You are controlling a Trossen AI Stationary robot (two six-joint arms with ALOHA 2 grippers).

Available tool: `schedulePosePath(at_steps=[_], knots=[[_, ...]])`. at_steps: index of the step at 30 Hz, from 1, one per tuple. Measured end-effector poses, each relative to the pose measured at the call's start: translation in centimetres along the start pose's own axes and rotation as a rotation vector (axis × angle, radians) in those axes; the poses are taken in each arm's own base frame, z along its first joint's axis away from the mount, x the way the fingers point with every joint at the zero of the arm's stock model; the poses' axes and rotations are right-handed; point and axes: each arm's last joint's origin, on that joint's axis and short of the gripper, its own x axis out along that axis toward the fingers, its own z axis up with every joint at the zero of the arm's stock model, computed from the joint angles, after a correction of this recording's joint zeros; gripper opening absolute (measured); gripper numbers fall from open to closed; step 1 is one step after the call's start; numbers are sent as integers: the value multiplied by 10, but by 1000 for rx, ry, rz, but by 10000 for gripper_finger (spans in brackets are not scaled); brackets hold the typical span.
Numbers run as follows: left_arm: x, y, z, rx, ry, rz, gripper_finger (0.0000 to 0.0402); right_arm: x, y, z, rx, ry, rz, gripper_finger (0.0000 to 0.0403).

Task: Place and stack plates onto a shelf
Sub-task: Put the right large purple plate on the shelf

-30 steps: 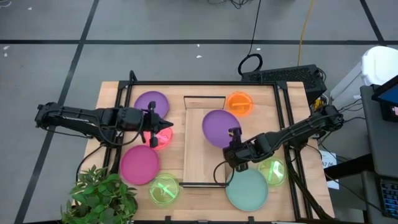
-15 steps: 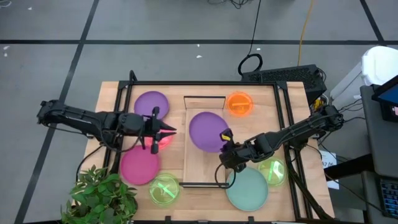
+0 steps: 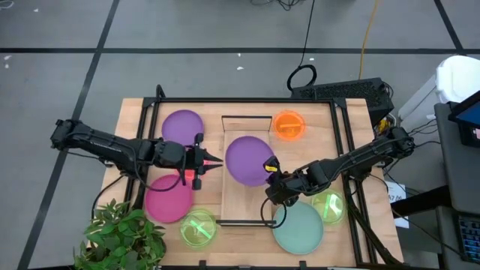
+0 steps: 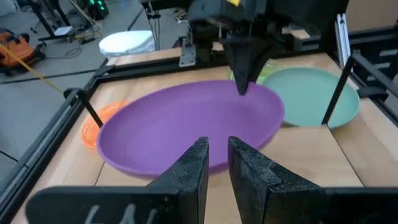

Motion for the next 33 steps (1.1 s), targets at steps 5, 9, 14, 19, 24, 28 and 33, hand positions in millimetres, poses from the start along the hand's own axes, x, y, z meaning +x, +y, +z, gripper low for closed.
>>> schedulePosePath(at_steps=[5, 9, 14, 19, 24, 28, 33], knots=[[-1, -2, 2, -4, 11, -11, 68, 0, 0, 0, -4, 0, 1, 2], [-4, -6, 4, 13, 57, -45, 84, 0, 0, 0, -11, 0, 0, 2], [-8, -16, 7, 39, 55, -101, 153, 0, 0, 0, -12, -1, 1, 2], [-11, -26, 8, 144, 44, -116, 225, 0, 0, 0, 6, -2, 4, 2], [-13, -31, 4, 182, 80, -125, 242, 0, 0, 0, 16, -3, 4, 2], [-13, -34, -1, 218, 125, -139, 243, 0, 0, 0, 33, -3, 4, 2], [-13, -42, -5, 379, 147, -178, 242, 0, 1, 0, 15, -17, 33, 2]])
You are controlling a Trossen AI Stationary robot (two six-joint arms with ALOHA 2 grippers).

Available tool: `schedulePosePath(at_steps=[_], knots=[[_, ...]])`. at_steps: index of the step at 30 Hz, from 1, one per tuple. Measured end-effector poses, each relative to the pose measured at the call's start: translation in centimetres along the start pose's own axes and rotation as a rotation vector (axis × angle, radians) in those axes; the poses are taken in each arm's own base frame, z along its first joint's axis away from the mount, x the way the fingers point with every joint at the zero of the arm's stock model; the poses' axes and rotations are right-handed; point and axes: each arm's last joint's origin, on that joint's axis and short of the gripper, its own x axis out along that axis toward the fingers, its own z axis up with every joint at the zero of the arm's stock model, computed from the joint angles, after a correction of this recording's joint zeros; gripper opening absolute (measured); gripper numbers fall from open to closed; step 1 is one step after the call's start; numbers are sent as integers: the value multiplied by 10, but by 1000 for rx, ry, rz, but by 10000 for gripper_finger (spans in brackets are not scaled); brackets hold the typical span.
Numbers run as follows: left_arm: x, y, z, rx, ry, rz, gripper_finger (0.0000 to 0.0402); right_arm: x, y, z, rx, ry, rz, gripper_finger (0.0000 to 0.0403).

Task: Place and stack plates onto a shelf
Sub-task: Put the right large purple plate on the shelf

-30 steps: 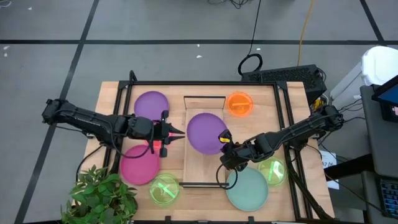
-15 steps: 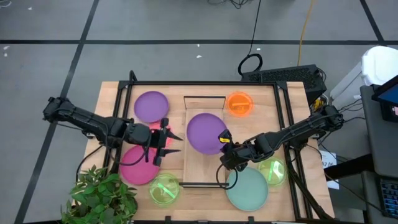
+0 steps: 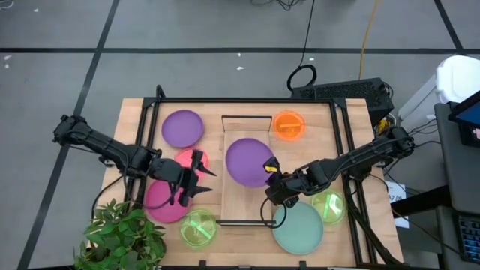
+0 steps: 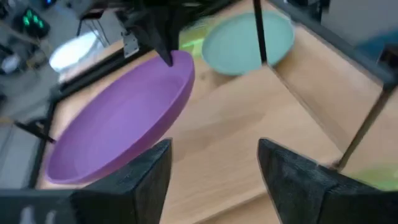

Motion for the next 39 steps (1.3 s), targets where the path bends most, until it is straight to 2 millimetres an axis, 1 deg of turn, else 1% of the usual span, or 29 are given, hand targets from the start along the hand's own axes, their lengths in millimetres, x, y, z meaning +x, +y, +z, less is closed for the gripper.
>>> schedulePosePath(at_steps=[2, 6, 10, 14, 19, 28, 31, 36, 39], knots=[[4, -3, -2, 91, 26, -1, 234, 0, 0, 0, -9, -10, 15, 2], [15, -7, -2, 227, 46, 18, 206, 2, 2, 2, -34, -49, 52, 2], [33, -10, -3, 322, 75, 56, 179, 10, 9, -1, -53, -90, 82, 2], [46, -14, -4, 396, 77, 59, 169, 17, 15, -7, -79, -76, 101, 2], [58, -10, -11, 427, 128, 59, 168, 21, 18, -10, -87, -67, 107, 2], [70, -1, -21, 480, 184, 65, 165, 22, 18, -7, -43, -118, 96, 2], [72, 1, -23, 480, 176, 42, 147, 22, 18, -6, -43, -131, 105, 2], [72, 2, -22, 470, 142, -3, 91, 22, 18, -6, -42, -130, 108, 2], [72, 0, -22, 481, 121, -36, 71, 22, 18, -6, -46, -131, 110, 2]])
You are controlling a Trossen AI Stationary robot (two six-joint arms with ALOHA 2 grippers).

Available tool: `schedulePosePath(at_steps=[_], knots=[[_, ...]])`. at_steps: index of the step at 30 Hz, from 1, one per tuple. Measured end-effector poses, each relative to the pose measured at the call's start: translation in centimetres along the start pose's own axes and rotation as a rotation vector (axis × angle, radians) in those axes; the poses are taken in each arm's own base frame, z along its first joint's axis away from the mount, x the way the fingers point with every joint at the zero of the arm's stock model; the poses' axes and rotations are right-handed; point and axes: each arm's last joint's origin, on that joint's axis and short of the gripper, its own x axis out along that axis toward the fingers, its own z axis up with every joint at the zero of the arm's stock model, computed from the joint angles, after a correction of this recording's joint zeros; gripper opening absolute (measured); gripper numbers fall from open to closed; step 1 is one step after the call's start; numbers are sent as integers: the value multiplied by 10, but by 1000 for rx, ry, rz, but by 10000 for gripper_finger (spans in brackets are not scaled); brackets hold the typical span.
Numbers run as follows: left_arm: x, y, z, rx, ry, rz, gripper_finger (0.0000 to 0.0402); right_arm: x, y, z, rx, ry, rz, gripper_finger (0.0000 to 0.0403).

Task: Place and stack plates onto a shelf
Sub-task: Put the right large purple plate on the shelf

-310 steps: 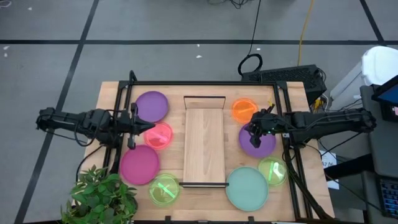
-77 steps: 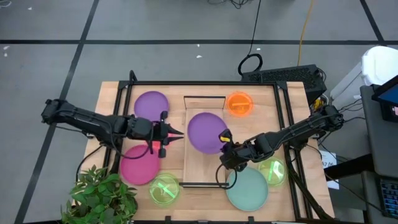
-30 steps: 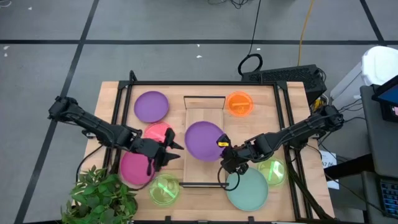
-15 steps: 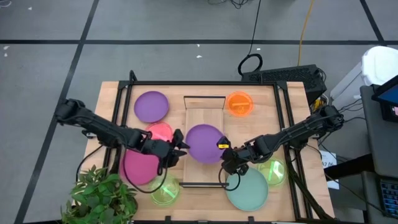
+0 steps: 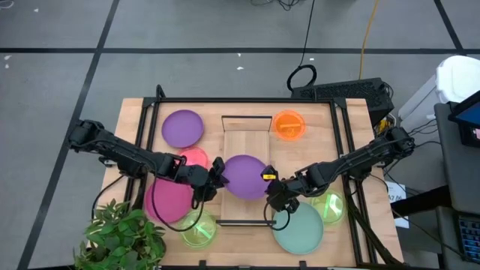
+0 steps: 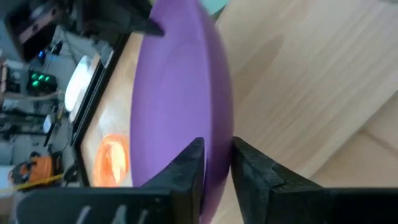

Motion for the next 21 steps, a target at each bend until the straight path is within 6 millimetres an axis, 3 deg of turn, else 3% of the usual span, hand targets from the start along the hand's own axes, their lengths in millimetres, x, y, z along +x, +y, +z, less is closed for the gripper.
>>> schedulePosePath(at_steps=[5, 15, 21], knots=[[0, 0, 0, -3, -7, -5, 65, 0, -2, 1, 12, -12, -30, 26], [0, -1, 1, -12, -1, 0, 56, 0, -7, 10, 97, -103, -68, 115], [-2, -8, 8, 0, -23, -17, 29, -19, -11, 14, 228, -191, -90, 146]])
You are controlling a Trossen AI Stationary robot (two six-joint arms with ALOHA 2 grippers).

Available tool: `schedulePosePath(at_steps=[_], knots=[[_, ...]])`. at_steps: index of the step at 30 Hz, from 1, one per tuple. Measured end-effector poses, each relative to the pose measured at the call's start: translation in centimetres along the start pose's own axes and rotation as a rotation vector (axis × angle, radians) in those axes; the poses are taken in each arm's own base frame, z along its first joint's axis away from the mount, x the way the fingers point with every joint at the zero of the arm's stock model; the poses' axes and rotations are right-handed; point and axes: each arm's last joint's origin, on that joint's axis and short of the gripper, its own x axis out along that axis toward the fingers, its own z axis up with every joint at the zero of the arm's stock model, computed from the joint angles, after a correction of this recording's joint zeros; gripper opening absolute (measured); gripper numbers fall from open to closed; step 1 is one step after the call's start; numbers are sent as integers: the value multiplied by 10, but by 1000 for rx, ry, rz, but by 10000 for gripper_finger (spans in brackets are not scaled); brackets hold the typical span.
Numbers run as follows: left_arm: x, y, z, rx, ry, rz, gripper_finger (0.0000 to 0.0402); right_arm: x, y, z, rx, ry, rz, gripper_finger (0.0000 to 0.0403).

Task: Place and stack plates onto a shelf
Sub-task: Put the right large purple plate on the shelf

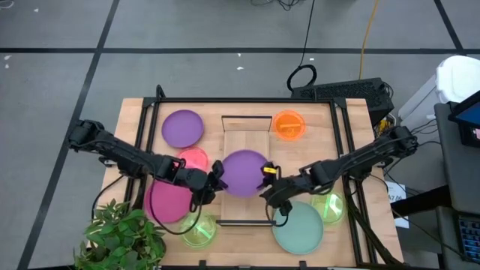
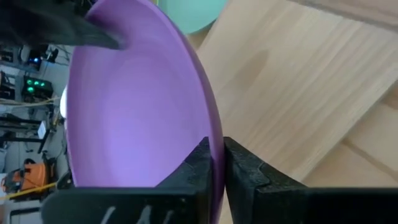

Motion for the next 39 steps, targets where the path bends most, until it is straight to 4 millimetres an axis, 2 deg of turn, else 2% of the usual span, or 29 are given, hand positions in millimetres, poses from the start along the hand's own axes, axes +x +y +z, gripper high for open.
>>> schedulePosePath(at_steps=[9, 13, 17, 27, 39], knots=[[-2, -7, 10, -2, -38, -5, 27, -46, -15, 12, 317, -182, -35, 161], [0, -11, 13, -9, -51, -17, 27, -68, -21, 13, 399, -252, -41, 161], [7, -18, 18, -1, -109, -82, 26, -80, -23, 14, 427, -290, -41, 160], [31, -33, 15, 17, -71, -137, 26, -77, -16, 14, 402, -318, -31, 160], [31, -42, 22, -13, -101, -178, 26, -76, -16, 13, 456, -318, -23, 160]])
